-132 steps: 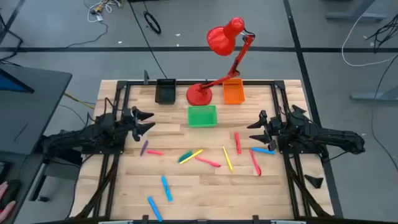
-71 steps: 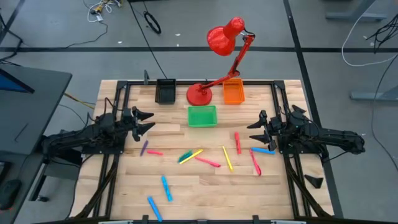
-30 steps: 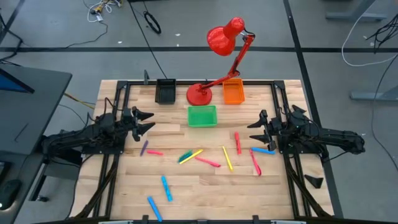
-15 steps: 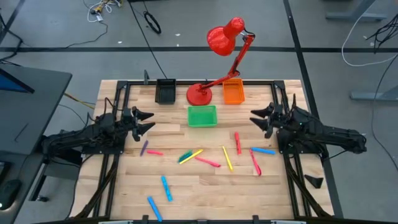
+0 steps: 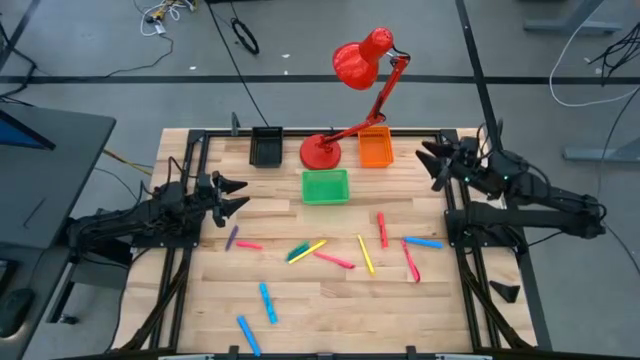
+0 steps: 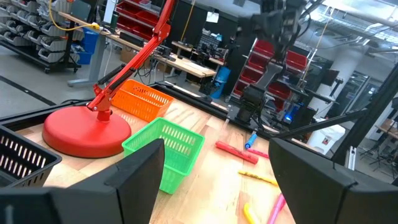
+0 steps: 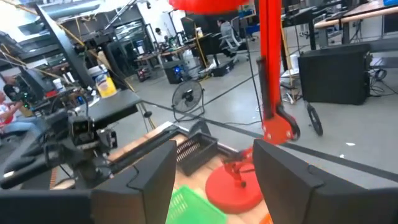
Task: Pick & Place Markers
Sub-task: Put the big blue highlighter into the green basket
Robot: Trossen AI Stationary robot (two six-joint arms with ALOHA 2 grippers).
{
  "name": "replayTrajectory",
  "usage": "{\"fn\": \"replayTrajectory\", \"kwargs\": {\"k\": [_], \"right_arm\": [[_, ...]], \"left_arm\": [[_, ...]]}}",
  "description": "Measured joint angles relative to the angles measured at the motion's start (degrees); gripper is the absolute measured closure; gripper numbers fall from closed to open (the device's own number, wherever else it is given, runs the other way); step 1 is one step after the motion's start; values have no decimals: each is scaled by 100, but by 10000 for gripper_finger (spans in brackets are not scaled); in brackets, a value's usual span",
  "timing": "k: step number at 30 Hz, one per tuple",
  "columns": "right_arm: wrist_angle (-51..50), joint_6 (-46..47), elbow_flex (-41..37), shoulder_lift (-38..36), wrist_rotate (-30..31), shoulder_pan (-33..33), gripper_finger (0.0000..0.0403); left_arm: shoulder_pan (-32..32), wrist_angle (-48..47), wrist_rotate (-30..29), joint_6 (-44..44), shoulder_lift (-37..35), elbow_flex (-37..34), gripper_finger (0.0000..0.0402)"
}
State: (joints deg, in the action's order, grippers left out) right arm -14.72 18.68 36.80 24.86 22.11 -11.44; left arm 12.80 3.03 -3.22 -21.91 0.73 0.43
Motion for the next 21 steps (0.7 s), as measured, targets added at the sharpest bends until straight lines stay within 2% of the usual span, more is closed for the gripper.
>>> {"fn": "replayTrajectory", "kwargs": {"k": [5,10,15,21], "right_arm": [[-241,297,694,660,76,4,188],[-990,620,1315,1277,190,4,188],[-1997,1473,1872,1816,184,4,188],[-3161,2444,2399,2412,-103,3,188]], "left_arm": [[0,0,0,0,0,0,106],[-2,-1,1,0,0,-1,106],[0,-2,0,0,0,0,106],[-1,0,1,0,0,-2,106]]}}
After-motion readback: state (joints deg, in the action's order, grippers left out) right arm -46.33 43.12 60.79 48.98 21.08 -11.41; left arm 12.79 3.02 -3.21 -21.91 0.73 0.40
